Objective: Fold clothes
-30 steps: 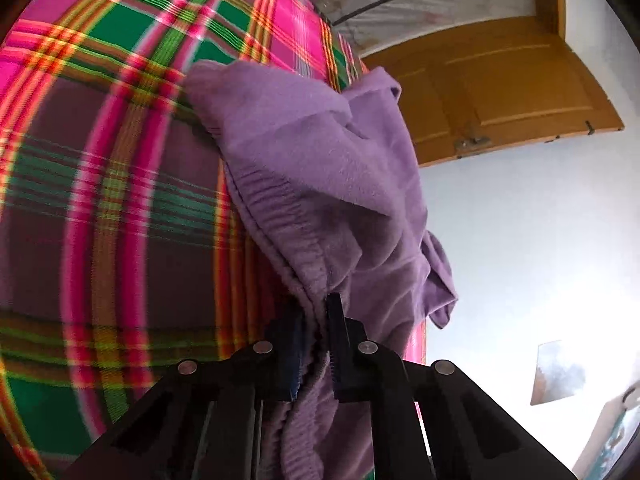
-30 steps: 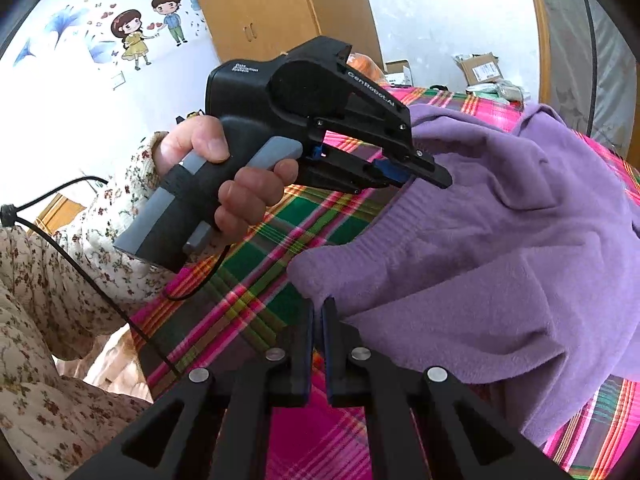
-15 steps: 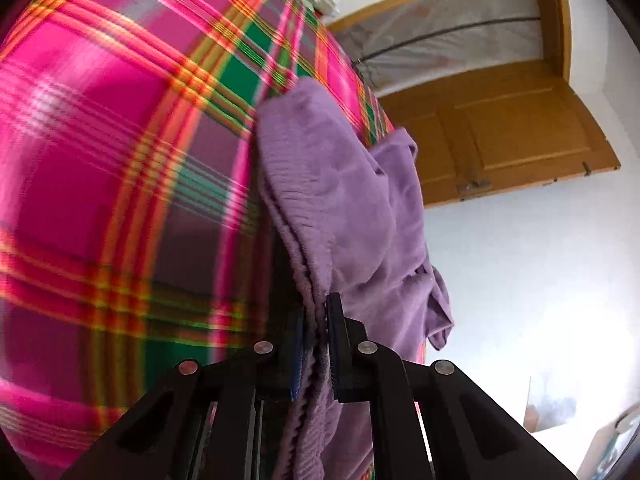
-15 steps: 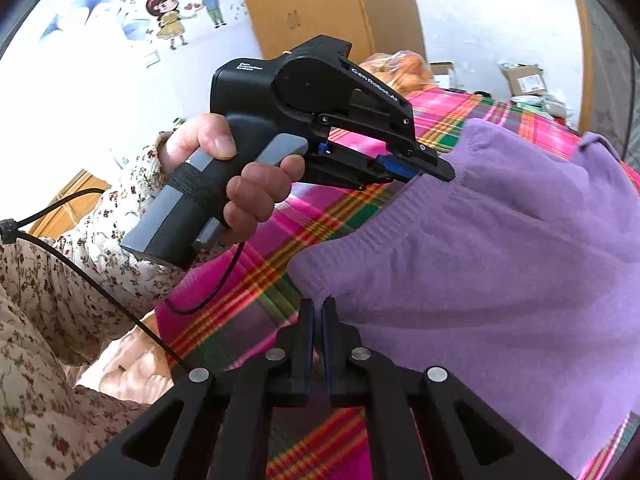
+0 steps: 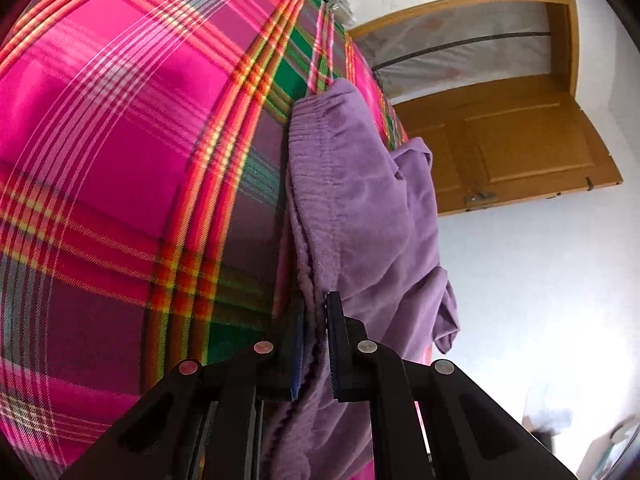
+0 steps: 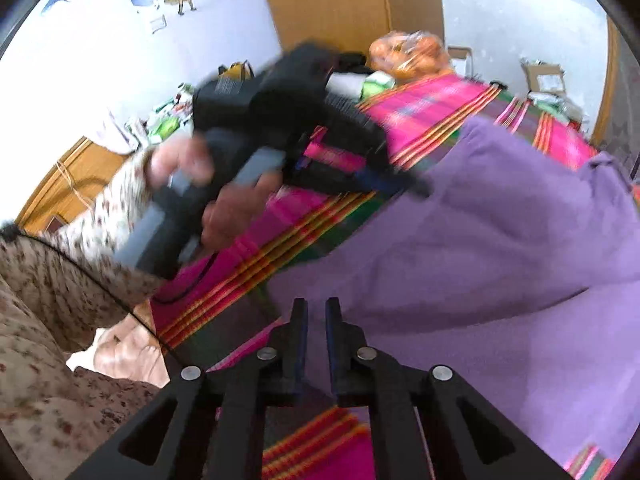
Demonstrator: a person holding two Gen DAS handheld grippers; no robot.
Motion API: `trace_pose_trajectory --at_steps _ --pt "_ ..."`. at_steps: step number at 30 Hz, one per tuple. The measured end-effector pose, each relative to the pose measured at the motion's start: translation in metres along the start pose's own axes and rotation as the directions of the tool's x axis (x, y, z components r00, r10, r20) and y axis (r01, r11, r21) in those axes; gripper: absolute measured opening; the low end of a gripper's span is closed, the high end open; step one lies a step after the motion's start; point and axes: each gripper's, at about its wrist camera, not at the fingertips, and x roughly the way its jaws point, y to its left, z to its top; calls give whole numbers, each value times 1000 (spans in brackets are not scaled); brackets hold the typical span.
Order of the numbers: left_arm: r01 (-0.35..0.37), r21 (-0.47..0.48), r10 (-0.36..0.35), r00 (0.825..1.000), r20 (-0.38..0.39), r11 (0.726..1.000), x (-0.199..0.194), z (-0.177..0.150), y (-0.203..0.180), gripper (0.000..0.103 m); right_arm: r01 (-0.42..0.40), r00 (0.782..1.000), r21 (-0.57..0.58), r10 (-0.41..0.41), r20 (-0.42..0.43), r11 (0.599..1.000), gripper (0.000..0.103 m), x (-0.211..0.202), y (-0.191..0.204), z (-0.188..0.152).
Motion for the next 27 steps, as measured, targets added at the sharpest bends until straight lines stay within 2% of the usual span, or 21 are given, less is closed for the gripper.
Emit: trace_pose_trajectory --at_steps 2,6,11,17,20,21,22,27 --pt "3 -6 -3 1000 -1 1000 1 0 2 10 12 1000 3 -12 24 1000 19 -12 -13 11" --pt "-1 -5 1 1000 -2 1000 -6 -7 15 10 91 993 35 -93 75 995 32 -19 -46 40" --pt "1 -17 -1 1000 0 1000 17 8 9 10 125 988 114 -133 74 986 43 5 -92 98" --pt "-16 -26 16 1000 6 1000 10 5 17 11 162 987 48 -162 -1 986 46 70 -123 154" --pt "-40 -21 40 999 11 999 7 3 14 11 182 983 20 -181 -37 983 47 87 -132 162" --pt "-54 -20 55 998 15 998 6 1 13 14 180 983 9 -179 -46 984 47 90 -132 161" --pt "-68 -20 69 997 20 997 4 0 11 18 173 984 2 -173 -52 985 47 92 -133 161" --pt "-106 -27 107 994 23 994 -2 -14 8 21 111 991 2 -110 -80 994 51 104 -144 167"
